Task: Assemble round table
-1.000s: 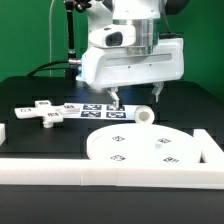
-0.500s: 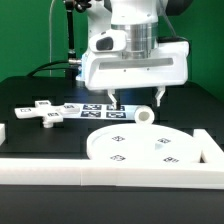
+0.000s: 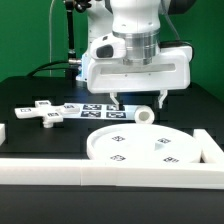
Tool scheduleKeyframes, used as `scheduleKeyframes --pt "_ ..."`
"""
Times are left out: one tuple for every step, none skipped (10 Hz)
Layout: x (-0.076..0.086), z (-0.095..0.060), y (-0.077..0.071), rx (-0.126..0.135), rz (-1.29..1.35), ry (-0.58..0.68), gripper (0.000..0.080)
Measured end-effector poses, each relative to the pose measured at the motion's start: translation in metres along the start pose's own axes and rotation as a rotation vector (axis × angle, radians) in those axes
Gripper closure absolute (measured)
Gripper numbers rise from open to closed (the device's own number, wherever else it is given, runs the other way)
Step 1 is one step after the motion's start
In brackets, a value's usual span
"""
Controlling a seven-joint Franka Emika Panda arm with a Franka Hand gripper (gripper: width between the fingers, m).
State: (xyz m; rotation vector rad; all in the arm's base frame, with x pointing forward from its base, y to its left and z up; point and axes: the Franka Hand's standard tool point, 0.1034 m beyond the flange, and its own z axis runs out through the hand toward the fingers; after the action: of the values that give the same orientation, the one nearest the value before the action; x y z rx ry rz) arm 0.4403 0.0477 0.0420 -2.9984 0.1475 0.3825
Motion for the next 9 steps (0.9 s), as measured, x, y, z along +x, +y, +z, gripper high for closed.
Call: scheduleKeyframes --pt "0.001 -0.002 -0.005 0.008 -0.001 -0.096 0.0151" --pt "0.006 -0.003 -0.011 0.016 -0.006 -0.169 0.0151" --pt "0.009 0.002 -0.011 0.023 -0.018 -0.208 0.0151" --pt "0.002 0.003 -0.011 0.027 -0.019 -0.282 0.0151" --pt "-0.001 0.003 -0.013 0.033 -0.02 -0.376 0.0151" --pt "0.0 0.005 -0.014 0.04 -0.022 -0.467 0.0151" --pt "0.003 0.011 -0.014 0.015 -0.025 -0.511 0.0151" --pt "-0.002 0.015 -0.016 0.0 -0.041 -0.603 0.0151" --pt "0.0 0.02 -0.016 0.009 -0.057 -0.645 0.0151"
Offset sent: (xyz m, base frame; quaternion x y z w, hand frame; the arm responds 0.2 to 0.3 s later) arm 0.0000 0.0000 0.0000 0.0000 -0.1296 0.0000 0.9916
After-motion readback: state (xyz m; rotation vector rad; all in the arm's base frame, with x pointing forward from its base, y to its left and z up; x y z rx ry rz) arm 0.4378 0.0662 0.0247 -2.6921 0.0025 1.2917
